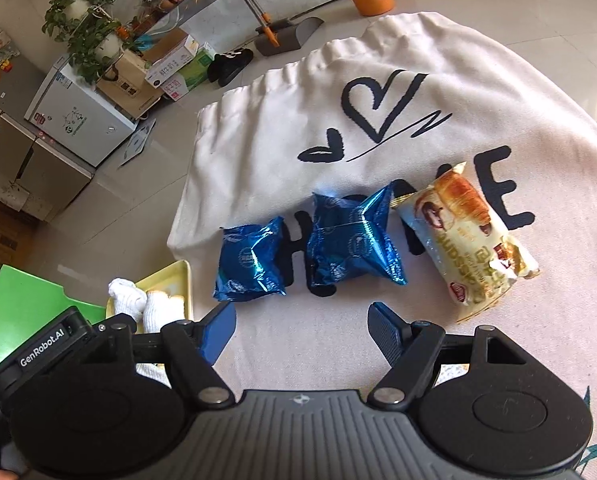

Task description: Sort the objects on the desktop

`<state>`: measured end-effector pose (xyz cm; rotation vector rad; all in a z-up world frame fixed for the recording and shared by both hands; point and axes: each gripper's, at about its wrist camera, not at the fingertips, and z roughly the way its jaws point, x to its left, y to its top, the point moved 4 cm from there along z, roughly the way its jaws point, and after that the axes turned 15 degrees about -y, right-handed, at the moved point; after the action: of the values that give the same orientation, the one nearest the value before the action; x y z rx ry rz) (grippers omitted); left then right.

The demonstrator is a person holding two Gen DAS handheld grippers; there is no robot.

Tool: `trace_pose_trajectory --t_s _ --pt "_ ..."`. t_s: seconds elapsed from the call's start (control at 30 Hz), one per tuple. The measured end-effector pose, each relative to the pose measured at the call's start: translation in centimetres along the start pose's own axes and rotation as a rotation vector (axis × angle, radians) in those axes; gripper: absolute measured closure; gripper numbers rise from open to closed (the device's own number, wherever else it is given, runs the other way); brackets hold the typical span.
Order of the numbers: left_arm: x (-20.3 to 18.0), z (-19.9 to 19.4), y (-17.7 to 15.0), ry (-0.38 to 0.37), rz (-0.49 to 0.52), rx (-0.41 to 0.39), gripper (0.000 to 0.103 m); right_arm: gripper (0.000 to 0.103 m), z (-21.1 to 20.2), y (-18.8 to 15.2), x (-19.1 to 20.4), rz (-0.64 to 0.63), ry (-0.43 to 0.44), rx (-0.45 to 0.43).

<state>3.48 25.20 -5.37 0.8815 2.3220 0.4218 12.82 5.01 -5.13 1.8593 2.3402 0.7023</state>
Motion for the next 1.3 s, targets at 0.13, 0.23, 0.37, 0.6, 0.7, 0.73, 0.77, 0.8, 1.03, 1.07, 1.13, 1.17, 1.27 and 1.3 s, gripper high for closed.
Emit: trace_pose_trajectory --t_s 0.13,0.23,0.37,0.6,0.7,0.73,0.77,0.8,1.03,1.07,1.13,1.17,1.27,1.3 --pt "-1.3 1.3 -0.3 -0.019 0.012 0.003 0.001 0.029 -0.1 1.1 -2.1 0.026 -0.022 -0.008" --pt "-2.4 2.3 -0.7 -0.034 0.030 0.016 0.001 0.029 0.1 1.9 -3.9 0.054 -0.041 -0.007" --pt "-3.4 3.6 -1.2 -0.047 0.054 0.031 0.001 0.029 0.5 2.9 -6.3 0.096 -0.065 -0.010" --pt "-4.0 6.5 -1.5 -0.045 0.084 0.061 0.001 0.028 2.0 4.5 -8.8 0.109 -0.127 -0.006" --pt "-4.2 7.7 -1.5 -0.052 0.092 0.069 0.001 0.028 2.9 4.8 -9.4 0.103 -0.164 0.001" --pt "-4.3 8.1 -1.5 -0.049 0.094 0.074 0.001 0.028 3.2 4.8 -9.5 0.098 -0.170 0.006" --pt "-4.3 8.4 -1.5 -0.050 0.089 0.078 0.001 0.028 3.6 4.8 -9.6 0.089 -0.172 0.012" --pt "-4.3 8.7 -1.5 -0.056 0.084 0.080 0.001 0.028 3.8 4.7 -9.6 0.080 -0.174 0.017" --pt "-4.7 10.8 -1.3 -0.044 0.118 0.096 0.001 0.028 5.3 4.8 -9.5 0.033 -0.192 0.022" --pt "-4.7 11.0 -1.3 -0.043 0.118 0.098 0.001 0.028 5.6 4.8 -9.4 0.029 -0.200 0.025" --pt "-4.7 11.6 -1.3 -0.036 0.118 0.103 0.001 0.028 6.0 4.8 -9.3 0.025 -0.200 0.036" --pt "-4.6 11.9 -1.3 -0.034 0.119 0.106 0.001 0.028 6.2 4.8 -9.3 0.022 -0.198 0.043" --pt "-4.7 12.7 -1.5 -0.033 0.116 0.118 0.001 0.027 6.6 4.6 -9.1 0.008 -0.201 0.050" --pt "-4.7 13.0 -1.4 -0.030 0.116 0.117 0.001 0.027 6.7 4.5 -9.0 0.006 -0.202 0.051"
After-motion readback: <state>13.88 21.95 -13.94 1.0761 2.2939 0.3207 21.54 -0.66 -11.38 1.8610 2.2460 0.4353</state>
